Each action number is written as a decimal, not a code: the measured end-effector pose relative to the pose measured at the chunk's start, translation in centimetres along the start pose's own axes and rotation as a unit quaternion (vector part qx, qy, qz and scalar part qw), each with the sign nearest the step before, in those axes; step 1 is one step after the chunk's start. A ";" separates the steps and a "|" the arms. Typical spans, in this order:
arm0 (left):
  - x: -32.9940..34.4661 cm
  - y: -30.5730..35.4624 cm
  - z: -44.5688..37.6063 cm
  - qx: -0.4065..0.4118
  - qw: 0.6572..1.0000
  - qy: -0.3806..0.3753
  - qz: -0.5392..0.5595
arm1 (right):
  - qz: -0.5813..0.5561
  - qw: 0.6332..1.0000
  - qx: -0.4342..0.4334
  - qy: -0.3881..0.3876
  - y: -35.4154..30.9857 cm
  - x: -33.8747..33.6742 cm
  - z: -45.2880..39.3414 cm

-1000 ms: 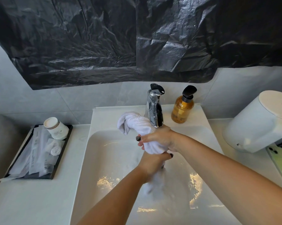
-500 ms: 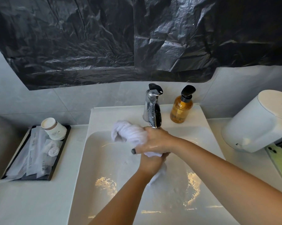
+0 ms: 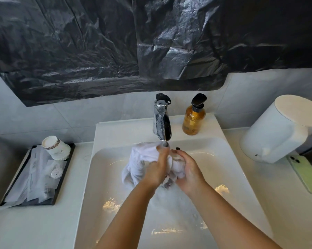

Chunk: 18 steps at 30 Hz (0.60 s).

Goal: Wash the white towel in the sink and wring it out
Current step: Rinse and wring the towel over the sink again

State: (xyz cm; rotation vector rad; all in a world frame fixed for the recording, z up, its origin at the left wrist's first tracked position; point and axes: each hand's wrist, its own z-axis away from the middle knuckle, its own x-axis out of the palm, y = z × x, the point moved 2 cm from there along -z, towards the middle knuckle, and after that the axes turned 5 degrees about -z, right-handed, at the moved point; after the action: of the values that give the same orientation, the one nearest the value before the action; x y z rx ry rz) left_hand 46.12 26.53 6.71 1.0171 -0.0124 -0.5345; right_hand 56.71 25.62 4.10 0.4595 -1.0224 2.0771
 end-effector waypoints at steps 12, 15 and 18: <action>-8.7 -2.3 3.2 0.074 0.982 0.170 -0.046 | -0.015 0.999 0.034 -0.031 -1.4 2.7 -0.9; -7.6 -2.7 3.1 0.072 0.992 0.094 0.052 | 0.017 0.998 0.058 0.021 -0.9 3.5 -1.3; -6.7 -2.8 3.1 0.071 0.990 0.046 0.114 | 0.063 0.995 0.046 0.055 -0.9 4.5 -1.7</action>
State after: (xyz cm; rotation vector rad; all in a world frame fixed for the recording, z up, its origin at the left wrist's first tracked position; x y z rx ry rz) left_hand 38.26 25.74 7.66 1.1621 -0.0861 -0.2806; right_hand 54.49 29.49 6.25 0.3300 -0.9158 2.2431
